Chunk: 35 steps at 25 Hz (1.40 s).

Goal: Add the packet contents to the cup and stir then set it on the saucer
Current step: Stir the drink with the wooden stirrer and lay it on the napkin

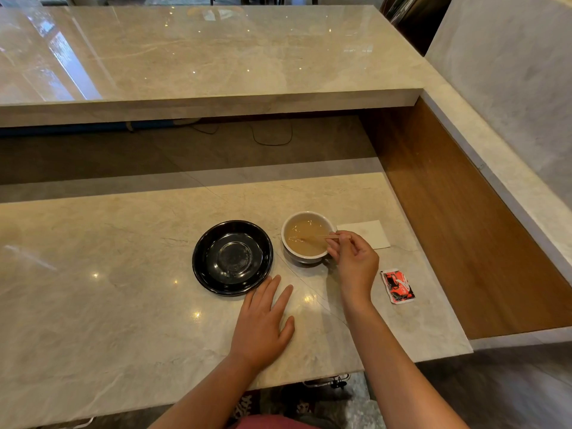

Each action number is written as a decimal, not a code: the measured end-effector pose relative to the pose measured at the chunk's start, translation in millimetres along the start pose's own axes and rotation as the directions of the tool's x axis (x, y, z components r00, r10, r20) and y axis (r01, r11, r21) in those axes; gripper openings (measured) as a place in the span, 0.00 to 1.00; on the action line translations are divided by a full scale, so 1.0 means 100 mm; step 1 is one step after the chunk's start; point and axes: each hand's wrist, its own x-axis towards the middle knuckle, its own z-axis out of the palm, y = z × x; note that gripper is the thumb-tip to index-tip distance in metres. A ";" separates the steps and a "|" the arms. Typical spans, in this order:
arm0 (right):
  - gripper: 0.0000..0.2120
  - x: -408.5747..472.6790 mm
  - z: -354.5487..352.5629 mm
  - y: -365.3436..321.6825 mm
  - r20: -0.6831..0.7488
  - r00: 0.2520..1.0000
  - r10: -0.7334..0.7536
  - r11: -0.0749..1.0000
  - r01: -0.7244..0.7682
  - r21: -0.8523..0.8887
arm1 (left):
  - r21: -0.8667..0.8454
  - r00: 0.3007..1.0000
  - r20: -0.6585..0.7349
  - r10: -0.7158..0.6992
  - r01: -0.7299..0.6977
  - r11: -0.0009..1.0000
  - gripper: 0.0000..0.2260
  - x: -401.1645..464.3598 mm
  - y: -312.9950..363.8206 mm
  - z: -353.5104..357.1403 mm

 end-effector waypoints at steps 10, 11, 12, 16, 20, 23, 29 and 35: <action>0.08 0.02 -0.23 -0.17 0.262 0.861 -0.435 0.654 0.503 -0.566 | 0.020 1.000 0.006 -0.010 0.010 1.000 0.25 0.00 -0.01 0.01; 0.08 0.00 -0.24 -0.18 0.270 0.862 -0.428 0.650 0.501 -0.571 | 0.027 1.000 0.008 -0.008 0.008 1.000 0.25 0.00 -0.01 0.01; 0.07 -0.02 -0.25 -0.18 0.267 0.871 -0.412 0.667 0.488 -0.563 | 0.032 1.000 0.012 -0.006 0.006 0.999 0.25 0.00 0.00 0.01; 0.08 -0.03 -0.28 -0.21 0.241 0.921 -0.305 0.806 0.384 -0.450 | 0.032 1.000 0.015 -0.006 0.005 0.999 0.25 -0.01 -0.01 0.02; 0.10 0.01 -0.33 -0.25 0.230 0.954 -0.194 0.915 0.260 -0.307 | 0.018 1.000 0.004 0.007 -0.007 1.000 0.25 0.00 -0.01 0.01; 0.09 0.04 -0.43 -0.30 0.179 0.971 -0.159 0.948 0.201 -0.248 | 0.014 1.000 -0.007 0.010 -0.010 1.000 0.25 0.00 -0.01 0.01; 0.10 0.17 -0.71 -0.44 0.108 0.981 -0.159 0.977 0.172 -0.126 | -0.001 1.000 -0.012 0.018 -0.018 1.000 0.25 -0.01 0.00 0.00; 0.08 0.40 -1.05 -0.46 0.158 0.934 -0.320 0.910 0.349 -0.225 | 0.005 1.000 -0.007 0.029 -0.029 1.000 0.25 0.00 -0.01 -0.02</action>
